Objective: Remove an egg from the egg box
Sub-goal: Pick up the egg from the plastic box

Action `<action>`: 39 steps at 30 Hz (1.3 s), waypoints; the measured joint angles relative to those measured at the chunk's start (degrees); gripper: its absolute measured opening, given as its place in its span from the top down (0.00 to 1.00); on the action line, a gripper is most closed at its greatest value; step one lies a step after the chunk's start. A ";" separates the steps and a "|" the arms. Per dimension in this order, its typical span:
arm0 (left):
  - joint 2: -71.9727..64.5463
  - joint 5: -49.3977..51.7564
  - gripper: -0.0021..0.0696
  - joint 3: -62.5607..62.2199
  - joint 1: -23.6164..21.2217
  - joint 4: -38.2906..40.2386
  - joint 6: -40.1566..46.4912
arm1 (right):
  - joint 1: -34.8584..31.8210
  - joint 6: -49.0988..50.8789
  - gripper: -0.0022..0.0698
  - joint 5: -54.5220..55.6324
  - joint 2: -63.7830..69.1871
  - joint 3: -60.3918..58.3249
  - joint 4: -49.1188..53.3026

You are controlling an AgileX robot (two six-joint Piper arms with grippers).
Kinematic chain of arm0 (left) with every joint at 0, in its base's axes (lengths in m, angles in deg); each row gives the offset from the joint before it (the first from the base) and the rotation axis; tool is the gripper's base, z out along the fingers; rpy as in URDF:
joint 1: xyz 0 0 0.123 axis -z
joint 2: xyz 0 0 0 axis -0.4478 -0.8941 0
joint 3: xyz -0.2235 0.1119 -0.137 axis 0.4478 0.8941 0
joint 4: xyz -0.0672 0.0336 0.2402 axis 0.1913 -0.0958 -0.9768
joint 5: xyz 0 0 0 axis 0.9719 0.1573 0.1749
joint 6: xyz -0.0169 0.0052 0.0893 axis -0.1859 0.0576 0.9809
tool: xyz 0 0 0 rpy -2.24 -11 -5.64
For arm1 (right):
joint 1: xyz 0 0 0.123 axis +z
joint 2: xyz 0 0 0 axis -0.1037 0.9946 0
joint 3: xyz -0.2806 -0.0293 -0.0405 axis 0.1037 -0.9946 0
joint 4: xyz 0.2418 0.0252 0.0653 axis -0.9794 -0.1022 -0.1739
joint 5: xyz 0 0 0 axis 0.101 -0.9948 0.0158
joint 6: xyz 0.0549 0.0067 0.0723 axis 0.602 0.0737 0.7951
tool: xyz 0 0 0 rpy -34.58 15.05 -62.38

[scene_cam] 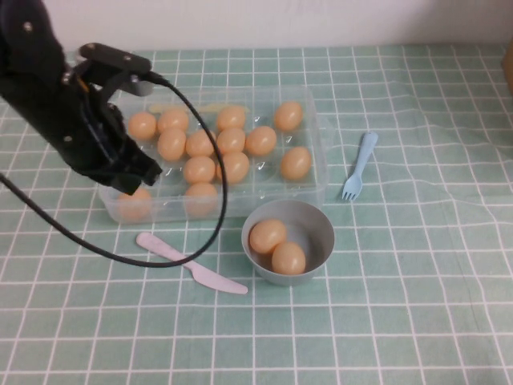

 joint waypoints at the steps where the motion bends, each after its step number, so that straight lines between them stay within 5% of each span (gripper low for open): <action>1: -0.72 0.18 0.98 -0.68 0.86 -0.62 -0.12 | 0.00 0.00 0.99 0.00 0.00 0.00 0.00; 6: -4.78 2.41 0.98 -6.42 4.41 -3.86 -0.39 | 0.00 0.00 0.99 0.00 0.00 0.00 0.00; 34: -20.27 3.42 0.97 -16.78 4.63 -15.98 -1.04 | 0.00 0.00 0.99 0.00 0.00 0.00 0.00; 39: -21.54 2.19 0.81 -18.29 4.29 -15.60 -1.44 | 0.00 0.00 0.99 0.00 0.00 0.00 0.00</action>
